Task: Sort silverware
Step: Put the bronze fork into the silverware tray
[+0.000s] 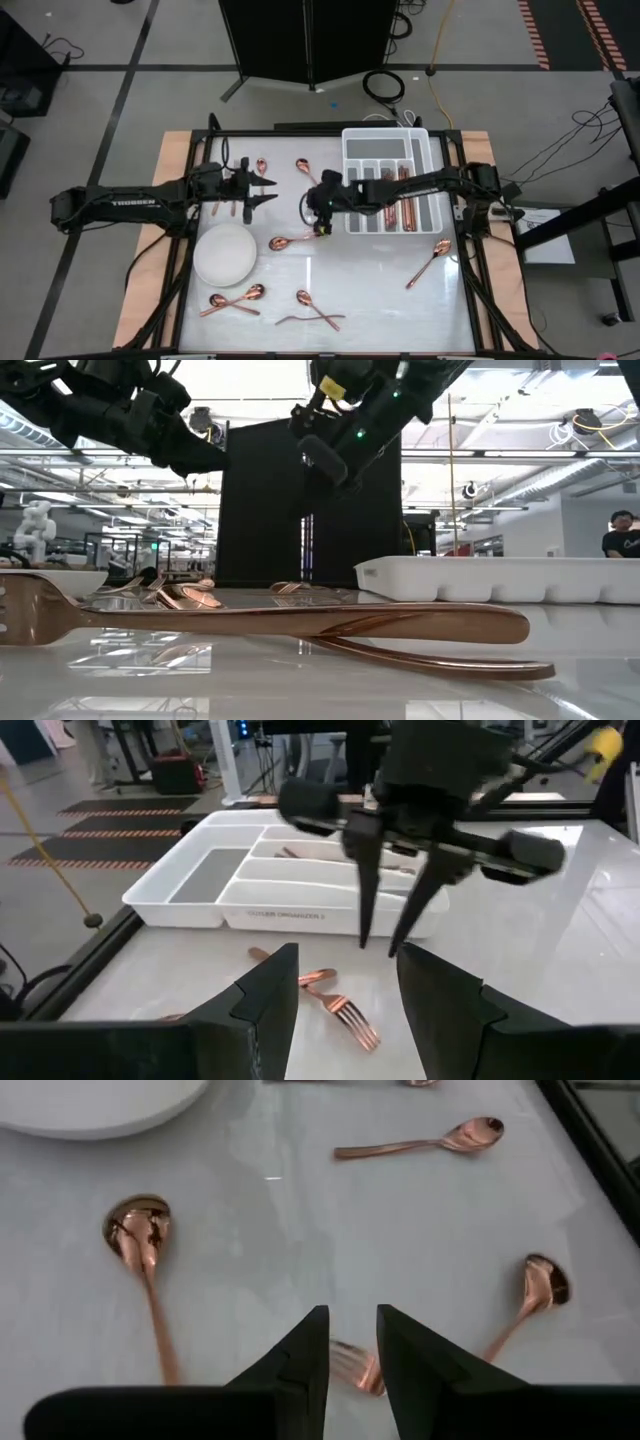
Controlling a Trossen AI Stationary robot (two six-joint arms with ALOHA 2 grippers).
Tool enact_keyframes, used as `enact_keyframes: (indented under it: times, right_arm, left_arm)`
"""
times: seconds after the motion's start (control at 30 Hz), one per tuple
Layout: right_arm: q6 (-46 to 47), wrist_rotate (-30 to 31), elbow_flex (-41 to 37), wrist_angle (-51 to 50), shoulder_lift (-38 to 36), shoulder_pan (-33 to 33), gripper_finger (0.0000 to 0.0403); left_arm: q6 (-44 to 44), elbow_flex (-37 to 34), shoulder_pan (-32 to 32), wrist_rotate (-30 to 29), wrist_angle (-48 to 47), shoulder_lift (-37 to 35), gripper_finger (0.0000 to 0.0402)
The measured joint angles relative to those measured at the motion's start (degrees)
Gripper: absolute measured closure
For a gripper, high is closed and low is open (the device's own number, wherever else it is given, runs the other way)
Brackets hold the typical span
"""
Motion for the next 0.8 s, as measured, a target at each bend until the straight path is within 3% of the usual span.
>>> enact_keyframes:
  times: [0.23, 0.53, 0.67, 0.8]
  right_arm:
    - [-9.75, -7.72, 0.00, 2.39, 0.01, -4.71, 0.0325]
    - [-12.09, -11.59, 0.00, 5.76, 2.70, -8.11, 0.0326]
    - [-13.25, -11.36, -0.01, 5.85, 4.68, -8.01, 0.0326]
    - [-14.41, -5.13, -0.02, 6.38, 4.78, -7.18, 0.0326]
  left_arm:
    - [5.53, 0.00, 2.77, -2.46, -3.58, 0.00, 0.0230]
    - [5.33, 0.00, 8.06, -2.15, -3.68, 0.00, 0.0230]
    - [5.34, 0.00, 9.33, -2.04, -3.85, 0.00, 0.0230]
    - [5.35, 0.00, 10.04, -1.66, -4.07, 0.00, 0.0230]
